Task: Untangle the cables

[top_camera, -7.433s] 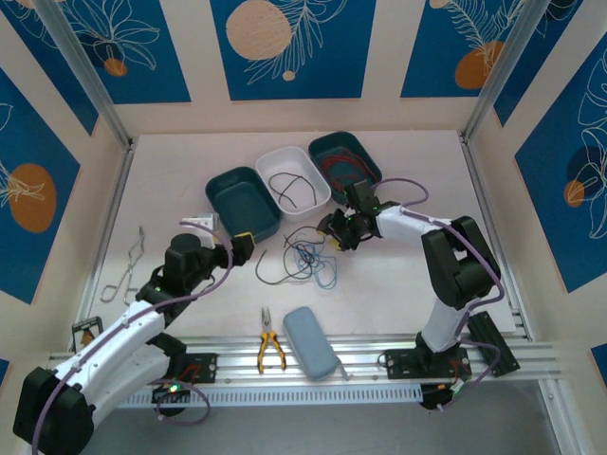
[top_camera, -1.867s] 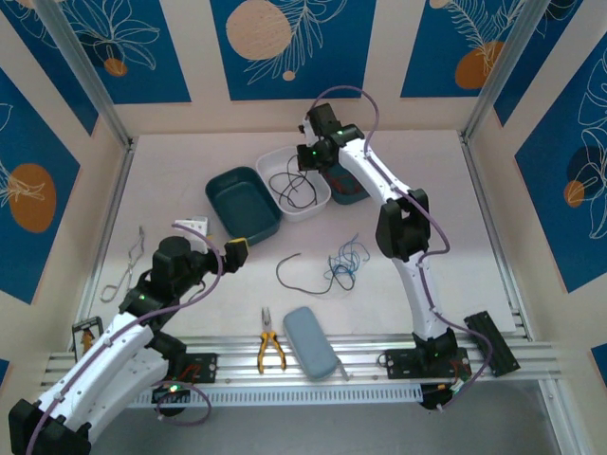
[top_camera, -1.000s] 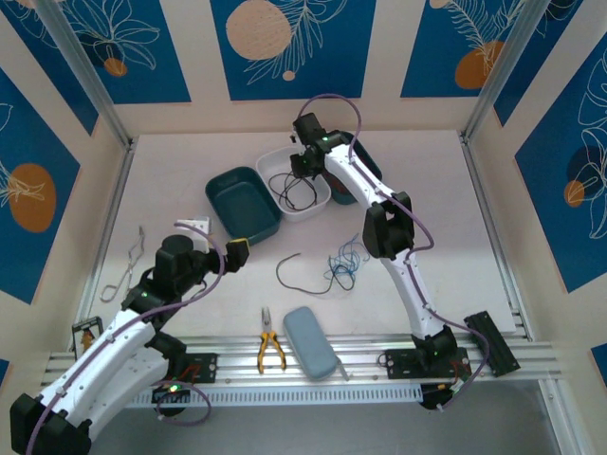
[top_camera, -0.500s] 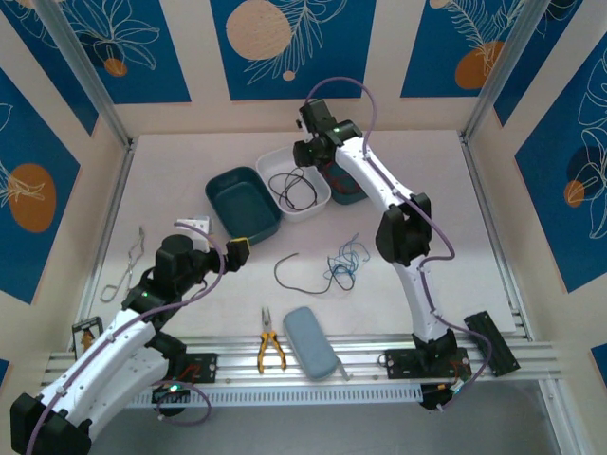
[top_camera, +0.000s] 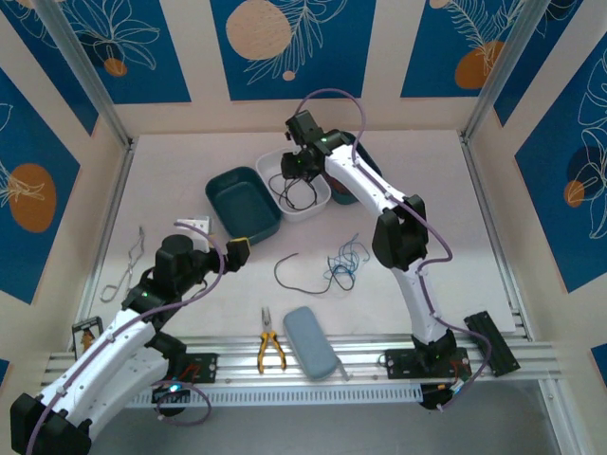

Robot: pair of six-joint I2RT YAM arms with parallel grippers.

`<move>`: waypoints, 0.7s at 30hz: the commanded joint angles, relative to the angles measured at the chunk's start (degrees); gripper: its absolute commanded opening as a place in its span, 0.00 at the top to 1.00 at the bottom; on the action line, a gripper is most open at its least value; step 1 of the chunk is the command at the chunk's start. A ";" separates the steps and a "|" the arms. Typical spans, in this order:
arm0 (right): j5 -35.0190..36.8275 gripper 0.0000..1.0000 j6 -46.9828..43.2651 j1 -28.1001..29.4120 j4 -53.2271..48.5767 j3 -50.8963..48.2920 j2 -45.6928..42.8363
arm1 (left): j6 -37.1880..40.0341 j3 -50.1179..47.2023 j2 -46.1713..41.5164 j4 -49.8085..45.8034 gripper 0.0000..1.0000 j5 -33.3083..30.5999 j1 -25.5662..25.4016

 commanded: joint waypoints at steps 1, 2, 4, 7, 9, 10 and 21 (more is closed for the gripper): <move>-0.87 0.62 2.08 -0.03 -1.41 1.40 3.14 | -0.74 0.88 -0.54 0.30 0.00 0.63 -0.02; -0.75 0.63 2.26 -0.15 -1.45 1.35 3.54 | -0.77 0.84 -0.55 0.28 0.00 0.58 -0.02; -0.96 0.68 2.57 -0.30 -1.47 0.92 4.05 | -0.68 0.77 -0.49 0.27 0.00 0.50 -0.02; -1.13 0.72 2.83 -0.57 -0.76 -0.03 4.74 | -0.55 0.67 -0.41 0.35 0.00 0.23 -0.02; -1.32 0.76 3.00 -0.92 -0.42 -0.15 5.39 | -0.64 0.58 -0.29 0.61 0.00 0.32 -0.02; -1.32 0.78 3.10 -1.17 -0.32 -0.15 5.83 | -0.67 0.60 -0.20 0.72 0.00 0.40 -0.02; -4.04 0.90 3.50 -2.82 0.15 -0.79 9.33 | -0.68 0.49 -0.02 0.72 0.00 0.08 0.03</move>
